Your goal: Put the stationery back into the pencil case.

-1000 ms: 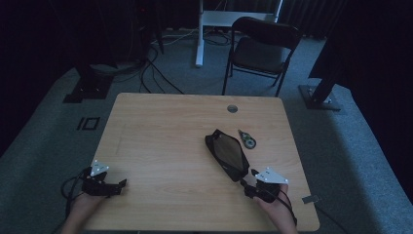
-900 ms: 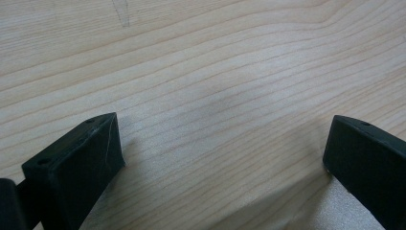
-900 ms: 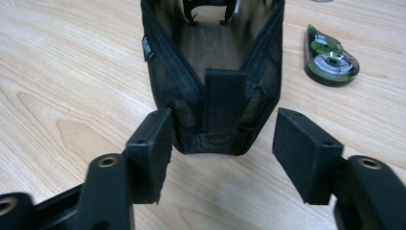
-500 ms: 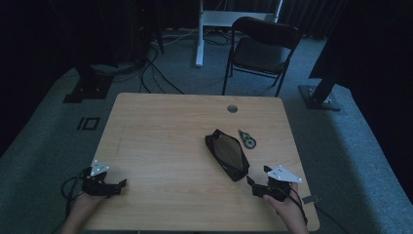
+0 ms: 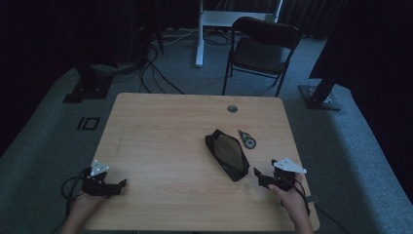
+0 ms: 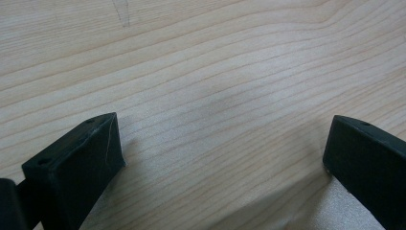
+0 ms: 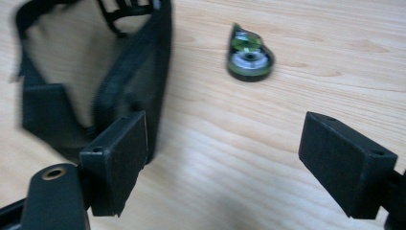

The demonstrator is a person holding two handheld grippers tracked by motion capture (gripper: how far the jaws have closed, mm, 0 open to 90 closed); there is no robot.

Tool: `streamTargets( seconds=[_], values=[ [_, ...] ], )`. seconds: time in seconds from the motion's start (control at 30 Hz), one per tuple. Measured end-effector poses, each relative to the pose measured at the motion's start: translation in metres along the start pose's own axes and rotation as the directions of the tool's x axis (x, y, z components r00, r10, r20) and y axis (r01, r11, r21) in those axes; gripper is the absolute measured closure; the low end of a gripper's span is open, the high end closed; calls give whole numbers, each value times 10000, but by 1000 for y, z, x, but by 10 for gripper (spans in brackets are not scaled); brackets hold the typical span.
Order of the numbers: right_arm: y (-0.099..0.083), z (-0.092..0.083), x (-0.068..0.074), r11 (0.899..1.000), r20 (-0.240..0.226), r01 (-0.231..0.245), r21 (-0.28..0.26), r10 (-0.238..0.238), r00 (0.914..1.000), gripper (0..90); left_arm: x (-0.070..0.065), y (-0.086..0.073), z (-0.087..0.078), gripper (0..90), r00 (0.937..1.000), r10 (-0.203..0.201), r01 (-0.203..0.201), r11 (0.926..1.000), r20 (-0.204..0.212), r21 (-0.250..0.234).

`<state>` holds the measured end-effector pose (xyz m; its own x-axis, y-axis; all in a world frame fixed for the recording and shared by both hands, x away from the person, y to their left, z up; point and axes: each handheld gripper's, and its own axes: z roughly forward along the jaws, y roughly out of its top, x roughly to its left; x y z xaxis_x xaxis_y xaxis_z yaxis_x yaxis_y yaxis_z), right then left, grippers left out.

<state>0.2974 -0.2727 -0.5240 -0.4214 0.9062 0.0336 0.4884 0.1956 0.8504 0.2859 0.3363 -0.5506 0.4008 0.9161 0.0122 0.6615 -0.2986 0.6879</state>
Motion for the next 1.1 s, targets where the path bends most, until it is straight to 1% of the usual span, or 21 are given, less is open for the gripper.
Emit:
streamTargets(
  seconds=[0.03, 0.07, 0.1, 0.13, 0.23, 0.3, 0.37, 0.43, 0.47, 0.5, 0.57, 0.7, 0.87, 0.93, 0.97, 1.1],
  values=[
    [0, 2, -2, 10000, 63, 74, -28, -74, 10000, 164, 0, 0, 0, 0, 10000, -2, 2, 10000, -5, 0],
    [1, 4, -4, 10000, 84, 53, 0, -53, 10000, 165, 0, 0, 0, 0, 10000, 1, -1, 10000, -4, 2],
    [2, 9, -9, 10000, 232, 10, 91, -12, 9997, 173, 0, 0, 0, 0, 10000, -3, 3, 10000, -4, 3],
    [2, 9, -9, 10000, 232, 10, 91, -12, 9997, 173, 0, 0, 0, 0, 10000, -3, 3, 10000, -4, 1],
    [7, 19, -17, 9999, 375, -15, 123, 10, 9993, 184, 0, 0, 0, 0, 10000, -5, 5, 10000, -4, 1],
    [8, 22, -19, 9999, 396, -14, 147, 8, 9992, 184, 0, 0, 0, 0, 10000, -4, 4, 10000, -5, 0],
    [12, 28, -23, 9998, 472, -30, 190, 21, 9989, 184, 0, 0, 0, 0, 10000, -20, 20, 10000, -4, -13],
    [16, 34, -25, 9997, 434, -46, 235, 36, 9991, 184, 0, 0, 0, 0, 10000, -26, 26, 10000, -2, -16],
    [20, 40, -28, 9996, 450, 17, 290, -30, 9990, 184, 0, 0, 0, 0, 10000, -24, 24, 10000, -4, -16],
    [20, 40, -28, 9996, 450, 17, 290, -30, 9990, 184, 0, 0, 0, 0, 10000, -22, 22, 10000, -4, -8],
    [23, 46, -31, 9995, 386, 16, 300, -27, 9993, 186, 0, 0, 0, 0, 10000, -20, 20, 10000, 1, 2],
    [31, 56, -34, 9991, 406, 92, 411, -109, 9991, 192, 0, 0, 0, 0, 10000, -24, 24, 10000, 1, 1],
    [39, 69, -35, 9988, 323, 272, 409, -286, 9991, 192, 0, 0, 0, 0, 10000, -21, 21, 10000, 1, 1],
    [43, 77, -36, 9986, 354, 255, 461, -271, 9990, 193, 0, 0, 0, 0, 10000, -21, 21, 10000, 2, 2],
    [43, 77, -36, 9986, 354, 255, 461, -271, 9990, 193, 0, 0, 0, 0, 10000, -21, 21, 10000, 2, 2],
    [49, 88, -37, 9987, 363, 227, 451, -243, 9990, 206, 0, 0, 0, 0, 10000, -20, 20, 10000, 2, 1]
  ],
)
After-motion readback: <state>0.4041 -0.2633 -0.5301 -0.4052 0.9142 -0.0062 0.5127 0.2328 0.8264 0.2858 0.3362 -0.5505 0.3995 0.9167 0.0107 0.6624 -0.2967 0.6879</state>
